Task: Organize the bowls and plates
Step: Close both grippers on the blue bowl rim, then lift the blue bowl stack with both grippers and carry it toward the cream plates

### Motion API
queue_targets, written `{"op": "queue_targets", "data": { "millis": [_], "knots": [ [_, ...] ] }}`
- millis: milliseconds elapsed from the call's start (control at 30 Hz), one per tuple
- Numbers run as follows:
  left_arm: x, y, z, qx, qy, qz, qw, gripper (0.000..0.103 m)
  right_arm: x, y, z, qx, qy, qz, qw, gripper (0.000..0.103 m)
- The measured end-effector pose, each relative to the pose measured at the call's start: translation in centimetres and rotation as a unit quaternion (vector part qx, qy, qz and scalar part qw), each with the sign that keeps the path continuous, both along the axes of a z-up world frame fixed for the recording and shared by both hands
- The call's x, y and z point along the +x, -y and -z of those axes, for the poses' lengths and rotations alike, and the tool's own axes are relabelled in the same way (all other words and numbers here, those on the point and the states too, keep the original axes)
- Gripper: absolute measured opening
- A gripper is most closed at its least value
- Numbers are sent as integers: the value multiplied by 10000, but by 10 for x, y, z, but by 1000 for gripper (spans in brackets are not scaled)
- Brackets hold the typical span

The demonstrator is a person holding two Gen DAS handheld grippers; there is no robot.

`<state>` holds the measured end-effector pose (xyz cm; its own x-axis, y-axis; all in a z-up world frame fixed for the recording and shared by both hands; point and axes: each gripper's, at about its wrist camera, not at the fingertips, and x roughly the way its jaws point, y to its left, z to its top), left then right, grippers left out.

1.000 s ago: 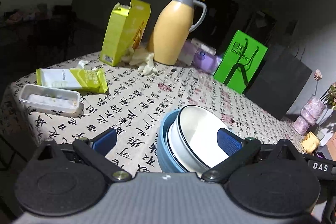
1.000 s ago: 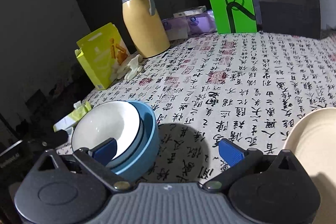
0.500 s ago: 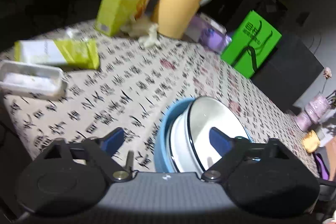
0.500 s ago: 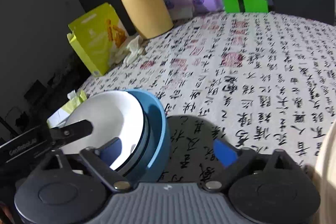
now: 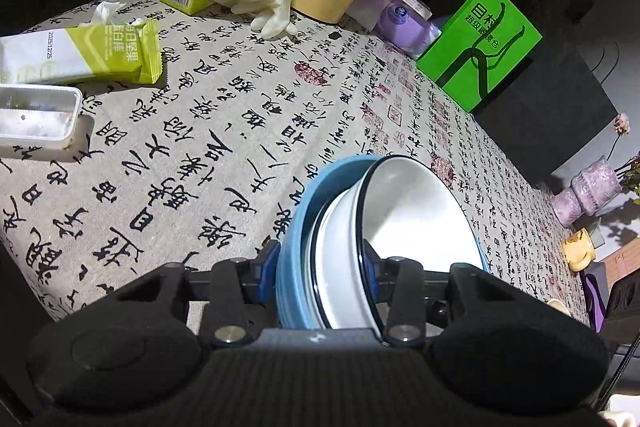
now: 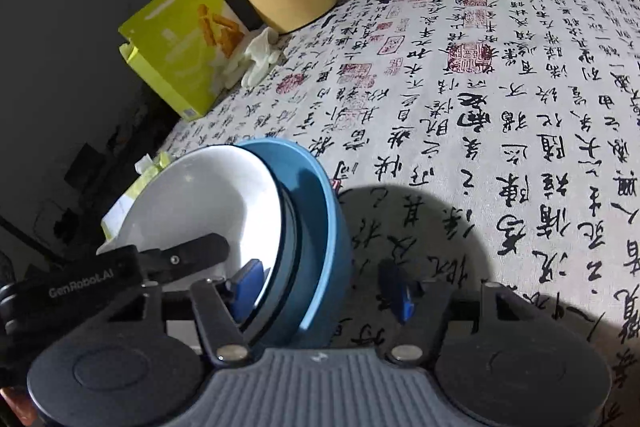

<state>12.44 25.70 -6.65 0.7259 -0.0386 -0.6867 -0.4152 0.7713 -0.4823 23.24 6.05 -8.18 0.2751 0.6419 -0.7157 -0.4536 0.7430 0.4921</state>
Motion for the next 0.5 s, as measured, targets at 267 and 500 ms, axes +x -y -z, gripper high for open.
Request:
{"op": "queue_targets", "data": {
  "millis": [267, 500],
  "knots": [
    [2, 2, -1, 89, 19, -10, 10000, 40, -1, 1, 0, 243, -70, -89, 9996, 45],
    [3, 4, -1, 155, 16, 36, 9999, 41, -4, 6, -1, 293, -18, -64, 9995, 45]
  ]
}}
